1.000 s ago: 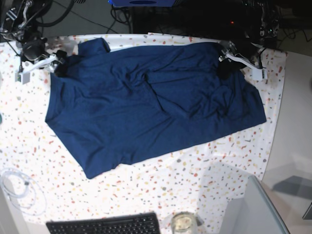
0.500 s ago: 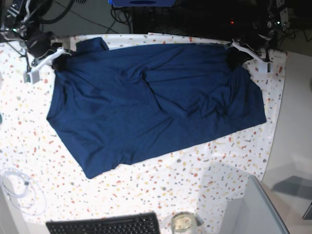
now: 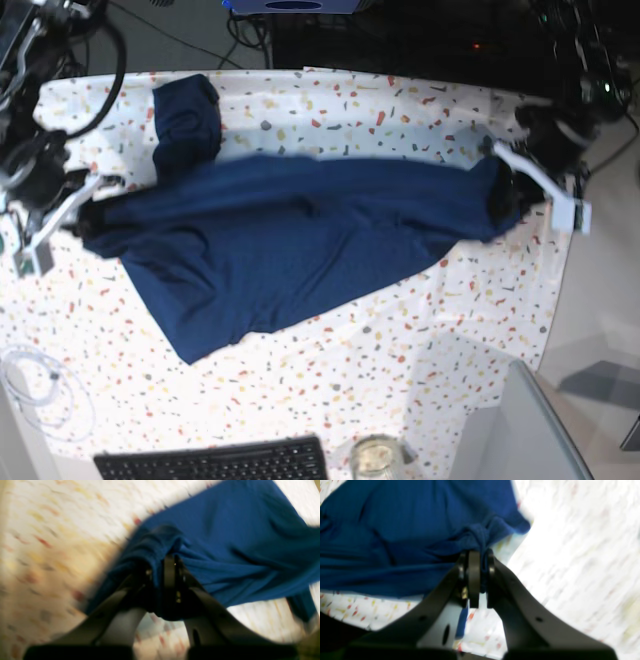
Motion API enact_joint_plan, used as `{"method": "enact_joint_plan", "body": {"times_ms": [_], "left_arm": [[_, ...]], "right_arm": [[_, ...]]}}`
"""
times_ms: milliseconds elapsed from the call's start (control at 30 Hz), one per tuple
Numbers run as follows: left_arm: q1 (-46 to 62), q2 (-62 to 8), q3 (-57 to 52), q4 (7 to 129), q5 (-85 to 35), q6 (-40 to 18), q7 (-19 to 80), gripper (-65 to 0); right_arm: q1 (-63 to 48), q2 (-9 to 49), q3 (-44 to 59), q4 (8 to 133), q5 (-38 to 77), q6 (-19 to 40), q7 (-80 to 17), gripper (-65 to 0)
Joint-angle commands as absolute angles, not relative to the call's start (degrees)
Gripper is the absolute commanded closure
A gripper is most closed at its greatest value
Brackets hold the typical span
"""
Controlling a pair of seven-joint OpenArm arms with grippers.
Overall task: Layout the t-shirt on the table in an organized manner, then fold the t-shirt properly
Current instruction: 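Lift the held corners with both grippers and shake the shirt out, then drag the held corner with the right gripper away from the left gripper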
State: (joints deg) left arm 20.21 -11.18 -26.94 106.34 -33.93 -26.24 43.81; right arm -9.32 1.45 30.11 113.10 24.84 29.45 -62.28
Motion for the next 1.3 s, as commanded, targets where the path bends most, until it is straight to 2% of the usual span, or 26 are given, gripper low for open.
{"method": "enact_joint_plan", "body": {"times_ms": [0,167,233,333,367,400,467,500,567,600,667,700,733,867,1000,1200,1267], "left_arm": [[17.7,-11.9,-27.3,107.5,-34.9,-25.9,43.6,0.0],[4.3,-11.6,-26.7,105.3,-34.9,-23.4,48.1,0.0],[-2.0,-11.3,-26.2,101.4,-34.9,-19.7,48.5,0.0],[-11.1,-10.6,-22.6,91.6,-34.9,-15.5,48.0,0.0],[-14.2,-10.4,-21.1,87.7,-34.9,-14.7,47.1,0.0],[-16.5,-10.2,-20.1,84.4,-34.9,-14.1,45.8,0.0],[-20.3,-9.9,-17.4,77.8,-34.9,-12.3,41.6,0.0],[-21.6,-9.4,-16.4,75.2,-35.0,-11.2,39.0,-7.6],[-22.8,-8.3,-15.5,71.5,-34.9,-9.7,33.7,-29.8],[-22.8,-7.9,-15.4,70.5,-35.2,-9.7,31.8,-39.5],[-22.2,-7.6,-15.4,70.2,-35.4,-9.7,29.4,-56.6],[-21.3,-7.6,-15.4,70.5,-35.4,-9.7,29.1,-61.7],[-20.0,-7.7,-15.4,71.1,-35.4,-9.8,28.9,-64.2],[-11.6,-7.9,-15.4,77.7,-35.4,-9.8,29.1,-64.5],[1.0,-8.0,-16.0,82.8,-35.0,-9.8,28.6,-64.5],[15.9,-9.2,-19.6,87.1,-35.4,-10.0,21.1,-64.5],[19.4,-9.2,-21.7,88.9,-35.2,-12.8,20.4,-64.5]], "right_arm": [[-5.1,2.5,30.2,113.6,23.9,29.4,-61.9,0.0],[11.8,3.1,30.0,104.7,15.0,29.5,-63.3,0.0],[19.6,4.4,29.0,96.4,11.3,29.8,-62.4,0.0],[27.7,7.1,24.7,80.6,9.0,29.5,-53.8,0.0],[30.4,7.8,23.4,75.0,8.4,29.5,-49.4,-2.6],[32.3,8.1,22.5,70.5,7.6,29.4,-45.6,-6.9],[35.5,8.7,20.9,63.1,4.7,29.4,-39.6,-23.7],[36.4,8.9,20.8,61.4,3.4,29.4,-38.6,-34.5],[35.7,8.9,21.0,62.1,2.1,29.4,-38.5,-52.5],[34.1,8.9,21.0,63.8,2.0,29.5,-38.5,-56.7],[28.4,8.9,20.4,69.4,1.9,29.5,-38.6,-57.3],[25.5,8.7,20.4,72.5,1.9,29.5,-39.1,-56.1],[22.1,8.7,20.4,75.5,1.9,29.6,-40.1,-54.9],[11.8,8.4,18.3,81.0,1.9,29.8,-41.9,-54.3],[5.1,8.4,12.9,80.2,1.8,29.4,-36.6,-54.3],[5.7,8.4,6.2,71.0,1.7,22.5,-30.5,-54.3],[6.4,8.4,4.0,67.0,1.8,21.3,-29.0,-54.2]]}}
